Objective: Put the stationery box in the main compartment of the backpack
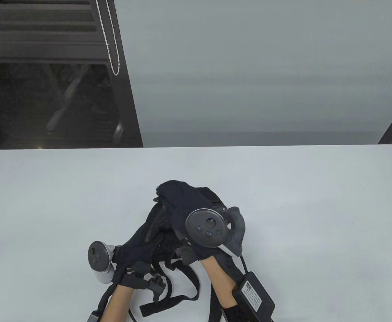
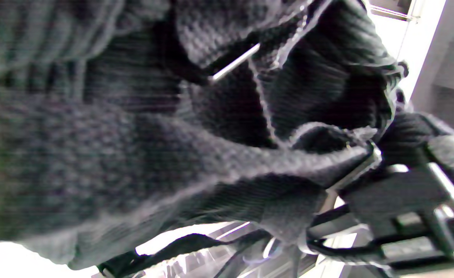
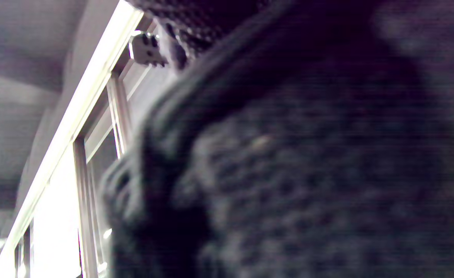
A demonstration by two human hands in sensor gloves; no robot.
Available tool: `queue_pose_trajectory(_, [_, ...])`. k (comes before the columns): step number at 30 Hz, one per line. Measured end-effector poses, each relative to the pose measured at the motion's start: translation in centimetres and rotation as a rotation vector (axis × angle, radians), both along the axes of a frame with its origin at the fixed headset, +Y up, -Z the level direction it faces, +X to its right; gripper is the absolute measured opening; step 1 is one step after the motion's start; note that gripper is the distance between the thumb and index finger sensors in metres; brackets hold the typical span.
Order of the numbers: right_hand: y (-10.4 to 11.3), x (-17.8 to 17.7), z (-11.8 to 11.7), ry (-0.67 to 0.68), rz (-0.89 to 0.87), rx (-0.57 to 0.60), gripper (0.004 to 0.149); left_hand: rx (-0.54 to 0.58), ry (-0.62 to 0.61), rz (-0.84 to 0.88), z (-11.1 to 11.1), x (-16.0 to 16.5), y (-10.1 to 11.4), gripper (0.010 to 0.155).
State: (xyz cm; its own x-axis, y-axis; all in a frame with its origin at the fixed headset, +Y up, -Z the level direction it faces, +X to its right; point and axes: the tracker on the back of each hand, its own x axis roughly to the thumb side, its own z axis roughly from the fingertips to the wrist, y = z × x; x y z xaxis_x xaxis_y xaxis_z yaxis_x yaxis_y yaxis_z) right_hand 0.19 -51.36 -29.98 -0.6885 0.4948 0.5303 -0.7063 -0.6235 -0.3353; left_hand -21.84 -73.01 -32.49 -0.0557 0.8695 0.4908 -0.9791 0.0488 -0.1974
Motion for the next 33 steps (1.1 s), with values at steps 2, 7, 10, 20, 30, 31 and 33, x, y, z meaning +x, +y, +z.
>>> queue_pose_trajectory(2, [-0.1,1.0,-0.4,-0.013,-0.037,-0.015,0.036,0.001,-0.016,-0.001,0.1,0.1,0.1,0.049])
queue_pose_trajectory(7, [-0.5,4.4,-1.0,-0.033,-0.153,-0.054,0.036,0.021,-0.031,-0.007,0.4,0.3,0.8,0.048])
queue_pose_trajectory(10, [-0.6,6.1,-1.2,-0.029,-0.204,-0.087,0.036,0.038,-0.032,-0.013,0.6,0.4,1.3,0.048])
queue_pose_trajectory(20, [-3.4,10.9,-2.4,-0.087,-0.202,-0.145,0.037,0.021,-0.075,0.067,0.3,-0.5,1.2,0.048])
queue_pose_trajectory(30, [-12.3,13.5,-3.5,-0.077,-0.336,-0.267,0.037,0.005,-0.102,0.178,-0.1,-1.8,0.9,0.048])
queue_pose_trajectory(31, [-12.8,13.4,-3.5,-0.076,-0.336,-0.275,0.037,0.0,-0.105,0.19,-0.1,-1.8,0.8,0.048])
queue_pose_trajectory(33, [-14.9,12.9,-3.4,-0.06,-0.331,-0.313,0.037,-0.015,-0.107,0.217,-0.2,-1.9,0.6,0.048])
